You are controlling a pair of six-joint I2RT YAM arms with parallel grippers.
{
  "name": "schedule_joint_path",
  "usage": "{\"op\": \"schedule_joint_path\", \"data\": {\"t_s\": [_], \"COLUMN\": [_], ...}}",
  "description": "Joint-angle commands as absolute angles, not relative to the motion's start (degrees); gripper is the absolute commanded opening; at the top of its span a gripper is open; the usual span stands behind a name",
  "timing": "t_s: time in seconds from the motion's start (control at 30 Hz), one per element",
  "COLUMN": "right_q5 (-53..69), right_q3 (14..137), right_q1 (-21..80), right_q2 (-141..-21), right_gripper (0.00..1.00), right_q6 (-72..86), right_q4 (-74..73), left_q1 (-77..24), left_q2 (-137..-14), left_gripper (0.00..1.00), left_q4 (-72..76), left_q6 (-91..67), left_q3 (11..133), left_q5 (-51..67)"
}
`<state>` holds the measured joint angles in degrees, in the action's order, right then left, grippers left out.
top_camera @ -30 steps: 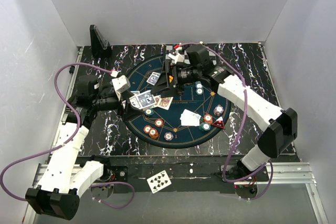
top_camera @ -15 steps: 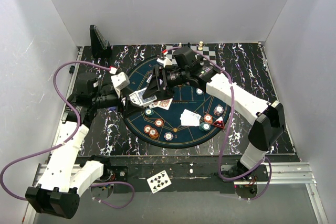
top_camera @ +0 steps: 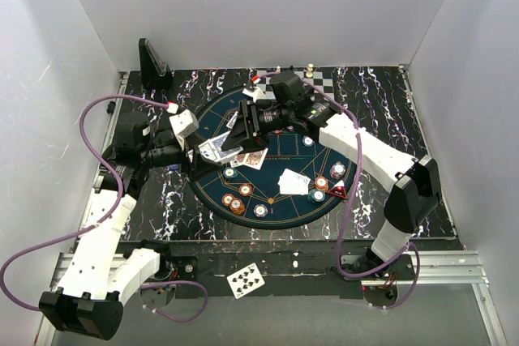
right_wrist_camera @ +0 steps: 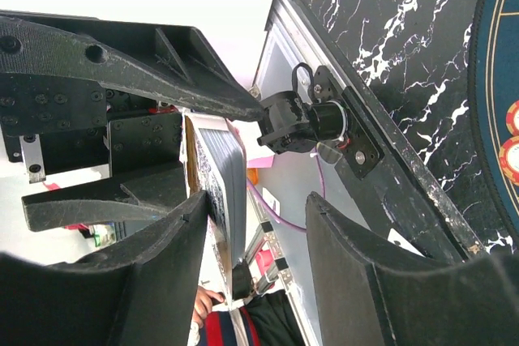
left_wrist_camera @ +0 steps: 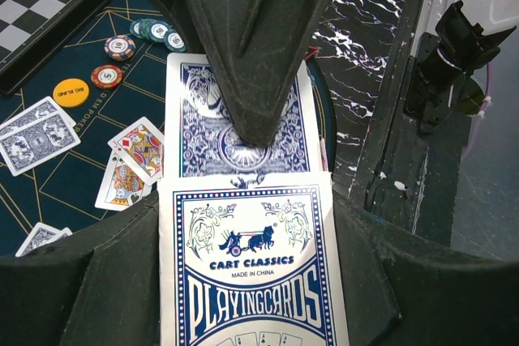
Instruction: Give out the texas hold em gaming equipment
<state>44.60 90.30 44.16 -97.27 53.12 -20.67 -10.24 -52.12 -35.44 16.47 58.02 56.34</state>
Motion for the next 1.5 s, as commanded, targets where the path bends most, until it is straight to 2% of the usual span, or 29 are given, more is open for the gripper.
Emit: {"op": "schedule_joint_path", "data": {"t_s": [0.0, 0.37, 0.7, 1.2, 1.47], "right_q5": [43.86, 42.98, 41.84, 41.92, 41.57], "right_q3": [87.55, 84.73, 84.73, 85.25, 86.13], "right_q1": [42.02, 40.78, 39.55, 36.74, 34.19], "right_q2": [-93.35, -89.74, -87.19, -84.20, -82.09], "right_gripper": [0.57, 0.55, 0.40, 0.30, 0.19], "right_q6": [53.35, 53.17, 52.38, 50.45, 48.70], "right_q4": [-18.99, -19.16, -20.74, -24.08, -26.53], "left_q1": [-10.11, -10.11, -10.11, -10.11, -10.11], "left_q2": [-50.10, -50.19, -50.27, -50.45, -50.54], "left_gripper": [0.00, 0.00, 0.00, 0.00, 0.00], "left_q4": [-33.05, -33.05, -33.13, -33.31, -33.49], "left_q6": [16.17, 16.08, 16.44, 16.44, 16.79], "left_q3": [58.71, 58.62, 57.83, 58.01, 57.57], "left_q5": [58.09, 58.45, 57.92, 57.92, 57.66]}}
